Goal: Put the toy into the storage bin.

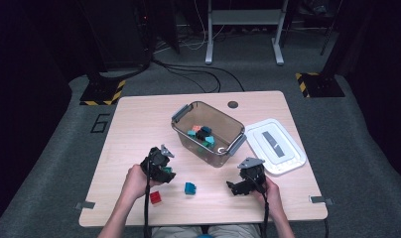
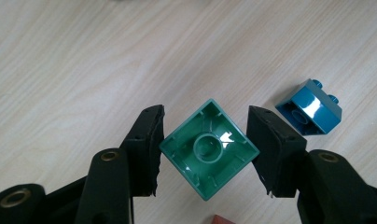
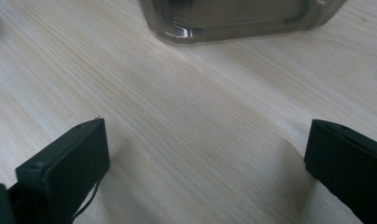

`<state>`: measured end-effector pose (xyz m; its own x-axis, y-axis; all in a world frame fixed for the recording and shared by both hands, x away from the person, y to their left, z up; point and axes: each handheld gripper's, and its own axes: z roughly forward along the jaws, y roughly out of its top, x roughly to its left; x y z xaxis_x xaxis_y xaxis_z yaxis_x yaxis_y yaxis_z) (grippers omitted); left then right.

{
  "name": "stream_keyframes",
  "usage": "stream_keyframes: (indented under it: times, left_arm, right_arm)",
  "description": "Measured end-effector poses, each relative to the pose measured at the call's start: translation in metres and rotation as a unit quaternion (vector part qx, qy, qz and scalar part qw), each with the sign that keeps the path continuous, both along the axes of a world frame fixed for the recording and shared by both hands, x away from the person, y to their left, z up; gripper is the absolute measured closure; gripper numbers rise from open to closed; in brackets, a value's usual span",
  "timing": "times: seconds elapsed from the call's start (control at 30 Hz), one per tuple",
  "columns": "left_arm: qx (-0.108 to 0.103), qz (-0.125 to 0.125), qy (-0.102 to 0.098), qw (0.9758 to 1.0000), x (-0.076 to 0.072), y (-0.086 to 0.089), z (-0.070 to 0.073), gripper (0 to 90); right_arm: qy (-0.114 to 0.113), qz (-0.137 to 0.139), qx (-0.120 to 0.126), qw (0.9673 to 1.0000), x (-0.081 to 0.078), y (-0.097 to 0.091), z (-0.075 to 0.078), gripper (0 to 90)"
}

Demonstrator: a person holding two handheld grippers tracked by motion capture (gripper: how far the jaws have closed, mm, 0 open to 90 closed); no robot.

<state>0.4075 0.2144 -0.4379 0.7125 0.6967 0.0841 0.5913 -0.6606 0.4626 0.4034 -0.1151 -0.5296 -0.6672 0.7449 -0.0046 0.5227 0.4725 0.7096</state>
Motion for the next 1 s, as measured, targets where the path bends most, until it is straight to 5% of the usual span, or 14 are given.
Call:
stream_keyframes:
  times: [1.0]
  left_arm:
    - [-0.003,-0.016,-0.036,0.9992,0.022,-0.011,0.063,47.6]
  right_arm:
    - [0.001,-0.003,0.002,1.0,0.0,0.0,0.0,0.0]
